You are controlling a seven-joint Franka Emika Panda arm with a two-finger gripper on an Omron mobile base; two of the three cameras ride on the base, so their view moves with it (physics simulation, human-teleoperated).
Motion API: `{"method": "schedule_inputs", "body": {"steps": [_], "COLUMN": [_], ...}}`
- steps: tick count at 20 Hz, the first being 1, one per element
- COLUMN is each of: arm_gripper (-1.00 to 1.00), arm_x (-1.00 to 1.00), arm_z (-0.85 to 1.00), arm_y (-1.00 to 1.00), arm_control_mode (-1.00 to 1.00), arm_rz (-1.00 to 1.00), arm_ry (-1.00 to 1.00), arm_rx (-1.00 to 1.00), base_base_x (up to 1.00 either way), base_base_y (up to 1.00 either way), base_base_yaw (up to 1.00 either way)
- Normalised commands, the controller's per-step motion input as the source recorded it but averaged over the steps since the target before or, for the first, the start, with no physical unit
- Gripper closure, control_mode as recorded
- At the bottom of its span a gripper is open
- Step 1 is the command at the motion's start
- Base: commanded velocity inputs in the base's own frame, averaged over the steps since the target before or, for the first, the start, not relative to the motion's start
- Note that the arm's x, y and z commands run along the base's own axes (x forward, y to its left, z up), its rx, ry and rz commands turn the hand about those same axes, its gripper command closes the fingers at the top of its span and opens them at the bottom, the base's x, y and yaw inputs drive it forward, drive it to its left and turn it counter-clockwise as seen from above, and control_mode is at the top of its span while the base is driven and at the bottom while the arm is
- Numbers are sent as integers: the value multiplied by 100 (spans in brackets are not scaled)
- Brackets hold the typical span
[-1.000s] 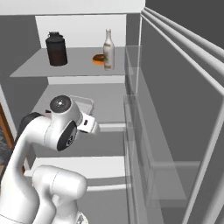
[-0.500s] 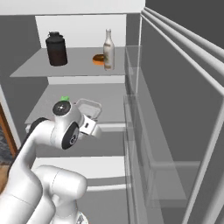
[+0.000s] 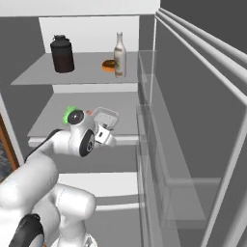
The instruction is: Place the tupperware on the second highest shelf of the fridge. Make space for the tupperware among the existing items by rearranging them on the shelves if needed. Close the fridge door when finished.
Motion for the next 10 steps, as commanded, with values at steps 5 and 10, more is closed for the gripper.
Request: {"method": "schedule_inputs", "body": {"steps": [5,10], "arm_gripper": [100,100], "arm_x": [54,44], "arm_z": [0,0], "arm_y": [-3,-2], "arm_control_mode": [-100,-100], "arm_rz": [0,0], "arm_ry": [14,9], "arm_rx": [4,7], "base_base_x": [0,0], "base_base_y": [0,0], "base_base_yaw": [0,0]}}
